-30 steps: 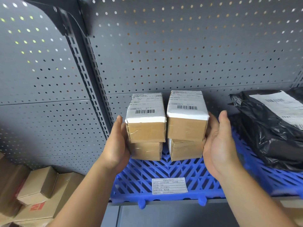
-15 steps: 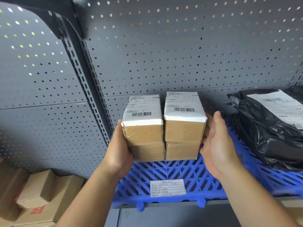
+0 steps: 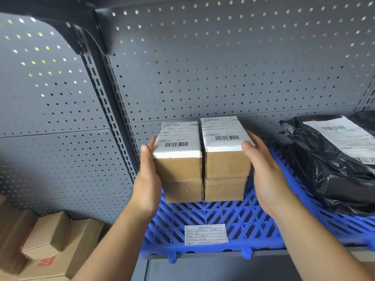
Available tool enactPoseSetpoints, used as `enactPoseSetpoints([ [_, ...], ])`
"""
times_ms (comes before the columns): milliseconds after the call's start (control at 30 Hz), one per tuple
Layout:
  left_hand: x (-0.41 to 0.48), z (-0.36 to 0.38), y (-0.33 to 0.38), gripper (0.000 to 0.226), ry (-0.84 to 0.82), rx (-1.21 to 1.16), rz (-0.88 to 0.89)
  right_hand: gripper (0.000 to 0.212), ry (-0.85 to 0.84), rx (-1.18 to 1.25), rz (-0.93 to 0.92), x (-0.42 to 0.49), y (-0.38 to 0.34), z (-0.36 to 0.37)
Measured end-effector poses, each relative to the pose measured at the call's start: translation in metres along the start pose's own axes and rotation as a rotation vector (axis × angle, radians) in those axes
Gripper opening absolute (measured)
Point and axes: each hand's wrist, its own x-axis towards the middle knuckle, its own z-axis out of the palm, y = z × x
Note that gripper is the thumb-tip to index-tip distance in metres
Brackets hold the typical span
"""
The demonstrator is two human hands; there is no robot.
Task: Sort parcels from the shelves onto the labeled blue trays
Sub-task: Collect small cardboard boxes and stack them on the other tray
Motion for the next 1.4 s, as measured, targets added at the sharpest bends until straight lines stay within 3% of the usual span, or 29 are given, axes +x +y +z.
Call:
enactPoseSetpoints([
  [200, -0.009, 0.007, 0.013, 0.083, 0.061, 0.128, -0.044, 0.057, 0.004, 0.024, 0.029, 0.010, -0.002, -0.001],
  [333, -0.003, 0.007, 0.009, 0.076, 0.017, -0.031, -0.043, 0.049, 0.007, 0.082, 0.027, 0.009, 0.002, 0.002],
  [400, 0.002, 0.006, 0.005, 0.069, -0.098, -0.136, 0.017, 0.059, 0.001, 0.103, 0.050, 0.007, 0.008, 0.002],
  [533, 0.007, 0.006, 0.003, 0.063, -0.158, -0.220, 0.035, 0.093, -0.025, 0.150, 0.180, 0.004, 0.020, 0.004],
  [833, 0.011, 0.006, 0.002, 0.053, -0.132, -0.271, -0.062, 0.090, -0.052, 0.188, 0.214, 0.003, 0.019, 0.010],
  [1233, 0.008, 0.008, 0.001, 0.049, -0.099, -0.227, -0.053, 0.076, -0.063, 0.220, 0.188, 0.005, 0.014, 0.008],
  [1400, 0.007, 0.010, 0.004, 0.056, -0.090, -0.220, -0.012, 0.089, -0.070, 0.222, 0.180, 0.004, 0.012, 0.004],
])
